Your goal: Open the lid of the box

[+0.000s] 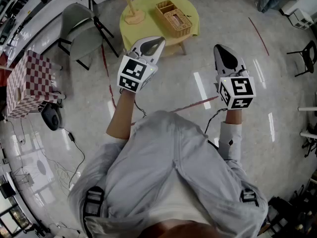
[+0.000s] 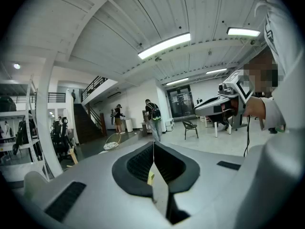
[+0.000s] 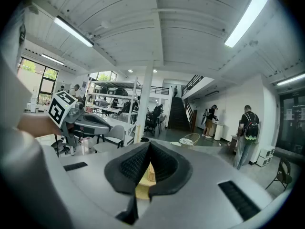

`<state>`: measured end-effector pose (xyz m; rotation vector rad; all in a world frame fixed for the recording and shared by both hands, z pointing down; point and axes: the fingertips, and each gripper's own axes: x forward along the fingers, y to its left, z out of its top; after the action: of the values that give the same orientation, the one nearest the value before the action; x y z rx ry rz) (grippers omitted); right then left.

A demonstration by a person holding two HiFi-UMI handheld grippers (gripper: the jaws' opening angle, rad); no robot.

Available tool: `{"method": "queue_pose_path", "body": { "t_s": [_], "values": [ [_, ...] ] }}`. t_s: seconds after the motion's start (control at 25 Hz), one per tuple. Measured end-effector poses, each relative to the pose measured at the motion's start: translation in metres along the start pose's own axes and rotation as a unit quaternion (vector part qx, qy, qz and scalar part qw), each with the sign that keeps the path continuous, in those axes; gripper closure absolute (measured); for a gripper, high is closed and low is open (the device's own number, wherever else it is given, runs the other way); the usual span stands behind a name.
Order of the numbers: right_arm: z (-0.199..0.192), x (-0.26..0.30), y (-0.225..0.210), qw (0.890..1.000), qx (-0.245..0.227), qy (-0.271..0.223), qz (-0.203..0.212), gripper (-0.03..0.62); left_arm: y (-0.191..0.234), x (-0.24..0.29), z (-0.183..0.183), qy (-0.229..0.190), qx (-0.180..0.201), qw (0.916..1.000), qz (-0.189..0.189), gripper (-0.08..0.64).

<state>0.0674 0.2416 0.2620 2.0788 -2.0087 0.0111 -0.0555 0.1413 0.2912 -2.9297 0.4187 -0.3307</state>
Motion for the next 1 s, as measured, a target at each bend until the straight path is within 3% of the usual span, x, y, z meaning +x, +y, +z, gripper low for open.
{"method": "queue_pose_path", "body": {
  "t_s": [0.36,0.68,1.0],
  "values": [
    [-0.013,-0.008,-0.028,0.999,0.03,-0.002,0.024,0.569,-0.022,0.023,-0.002,0.009,-0.018,0.9998,0.002,0.531],
    [-0.041,-0.014,-0.053,0.998,0.037,0.008,0.05,0.569,-0.046,0.04,-0.009,0.019,-0.032,0.9989,0.028,0.531],
    [-0.05,0.002,-0.056,0.997,0.048,0.014,0.061,0.569,-0.035,0.051,-0.018,0.031,-0.04,0.9982,0.032,0.531]
  ]
}}
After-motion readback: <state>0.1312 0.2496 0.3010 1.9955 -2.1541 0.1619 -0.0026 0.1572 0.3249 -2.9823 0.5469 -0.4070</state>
